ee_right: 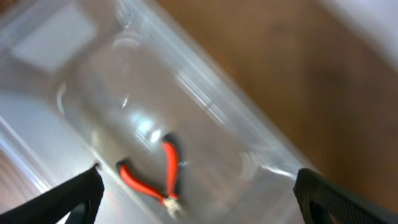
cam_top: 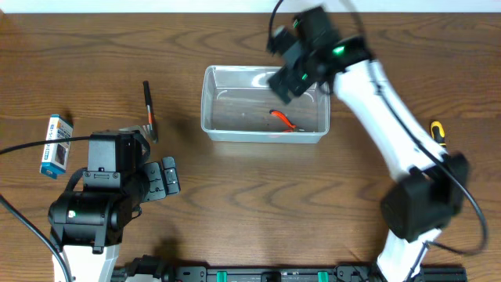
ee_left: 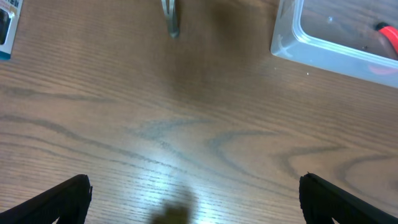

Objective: Pack container
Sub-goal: 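Carry the pliers into the clear container and release them, then move the right gripper to the silver wrench and grasp it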

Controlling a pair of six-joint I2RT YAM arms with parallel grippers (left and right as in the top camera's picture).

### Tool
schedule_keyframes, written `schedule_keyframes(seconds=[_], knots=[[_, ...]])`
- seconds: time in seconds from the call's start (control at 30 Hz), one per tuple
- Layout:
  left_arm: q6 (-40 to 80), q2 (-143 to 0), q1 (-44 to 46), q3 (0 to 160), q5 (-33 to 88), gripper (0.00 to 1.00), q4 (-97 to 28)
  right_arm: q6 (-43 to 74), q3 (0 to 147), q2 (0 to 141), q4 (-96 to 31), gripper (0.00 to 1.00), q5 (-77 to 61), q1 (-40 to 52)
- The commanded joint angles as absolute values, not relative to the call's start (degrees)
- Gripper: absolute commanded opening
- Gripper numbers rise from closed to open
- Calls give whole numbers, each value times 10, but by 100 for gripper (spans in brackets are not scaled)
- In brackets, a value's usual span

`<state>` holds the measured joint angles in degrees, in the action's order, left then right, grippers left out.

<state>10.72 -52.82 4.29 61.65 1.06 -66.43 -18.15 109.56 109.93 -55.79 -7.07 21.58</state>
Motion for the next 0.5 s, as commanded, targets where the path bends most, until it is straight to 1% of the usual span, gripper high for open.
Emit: schedule_keyframes(seconds=[0.0,0.17,0.3,0.47], knots=[[113,-527,46,626,4,98,-666,-168,1167,1053,-614,99,-16,159],[113,-527,46,626,4,98,-666,-226,1173,1075,-710,99,15,77],[113,-527,46,626,4,98,-666,-227,1172,1132,-709,99,8,34],[113,-527,46,626,4,98,-666,-250,1172,1214,-714,99,9,26]])
